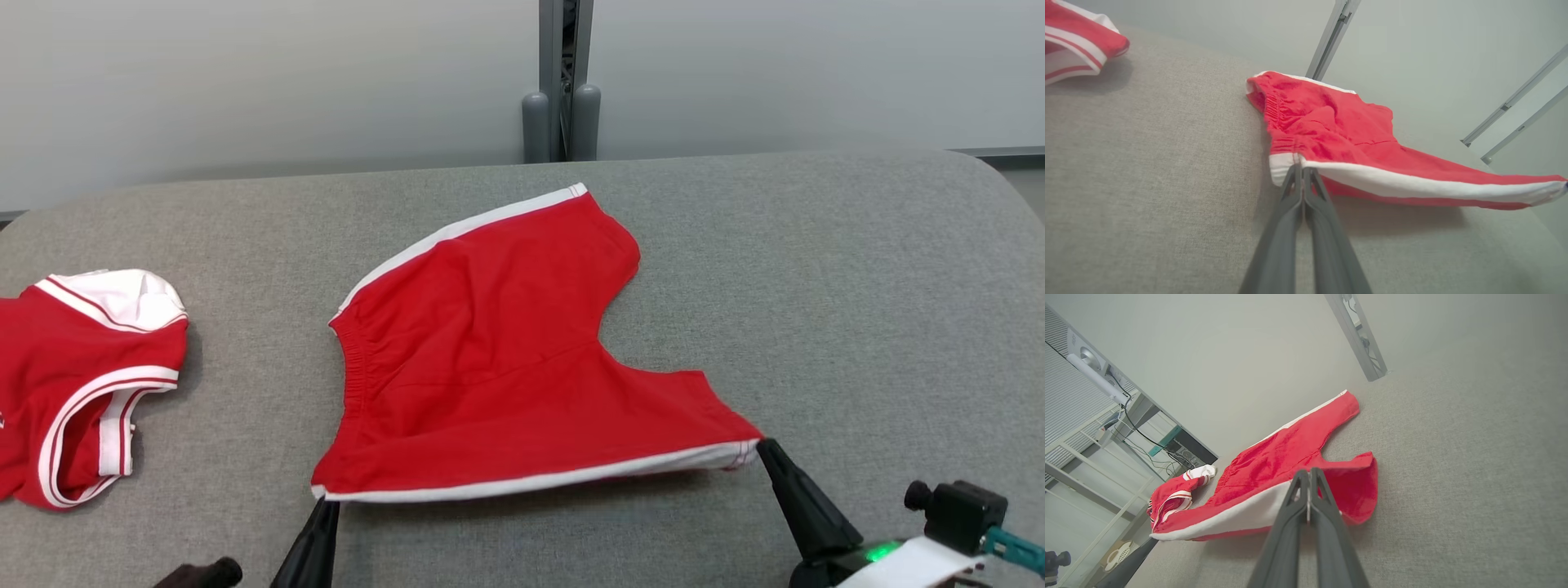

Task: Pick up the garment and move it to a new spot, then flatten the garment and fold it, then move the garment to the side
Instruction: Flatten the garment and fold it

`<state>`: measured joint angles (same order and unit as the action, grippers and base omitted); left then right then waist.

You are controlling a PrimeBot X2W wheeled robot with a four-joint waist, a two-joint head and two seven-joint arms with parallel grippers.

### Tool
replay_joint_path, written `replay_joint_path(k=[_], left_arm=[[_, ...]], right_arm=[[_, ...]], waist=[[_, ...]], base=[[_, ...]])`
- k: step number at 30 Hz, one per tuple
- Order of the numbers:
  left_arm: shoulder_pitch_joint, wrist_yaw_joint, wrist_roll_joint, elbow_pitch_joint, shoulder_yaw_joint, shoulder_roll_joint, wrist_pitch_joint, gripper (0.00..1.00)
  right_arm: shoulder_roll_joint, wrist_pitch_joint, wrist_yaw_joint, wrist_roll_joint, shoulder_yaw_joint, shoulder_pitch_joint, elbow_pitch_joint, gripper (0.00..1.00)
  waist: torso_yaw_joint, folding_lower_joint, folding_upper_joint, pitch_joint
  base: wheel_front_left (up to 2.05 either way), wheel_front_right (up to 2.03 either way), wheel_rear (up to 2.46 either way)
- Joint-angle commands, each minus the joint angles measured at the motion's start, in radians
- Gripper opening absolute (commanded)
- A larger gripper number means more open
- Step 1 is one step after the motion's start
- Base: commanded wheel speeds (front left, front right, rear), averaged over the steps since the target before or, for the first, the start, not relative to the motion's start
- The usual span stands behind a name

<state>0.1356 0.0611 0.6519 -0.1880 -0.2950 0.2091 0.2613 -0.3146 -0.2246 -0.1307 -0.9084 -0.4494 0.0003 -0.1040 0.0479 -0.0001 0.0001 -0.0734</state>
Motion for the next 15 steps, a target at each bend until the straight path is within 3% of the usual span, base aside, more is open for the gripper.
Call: replay_joint_path(k=[1, 7, 15], left_arm=[[-0.028, 0.007, -0.011, 0.002, 0.001, 0.003, 0.003, 0.0], [-0.107, 0.019, -0.048, 0.008, -0.001, 0.009, 0.004, 0.0], [-0.296, 0.036, -0.043, -0.08, 0.01, 0.018, -0.007, 0.0]], right_arm=[[-0.001, -0.002, 0.0, 0.014, 0.008, -0.024, 0.007, 0.0], [0.003, -0.007, 0.0, 0.04, 0.0, -0.135, -0.004, 0.0], [0.012, -0.035, 0.0, 0.056, -0.023, -0.362, -0.134, 0.0]], waist=[[-0.003, 0.0001, -0.0001, -0.005], [-0.013, 0.0001, -0.0001, -0.03], [-0.035, 0.0001, -0.0001, -0.063]], base=[[0.0, 0.0, 0.0], [0.0, 0.0, 0.0], [0.0, 0.0, 0.0]])
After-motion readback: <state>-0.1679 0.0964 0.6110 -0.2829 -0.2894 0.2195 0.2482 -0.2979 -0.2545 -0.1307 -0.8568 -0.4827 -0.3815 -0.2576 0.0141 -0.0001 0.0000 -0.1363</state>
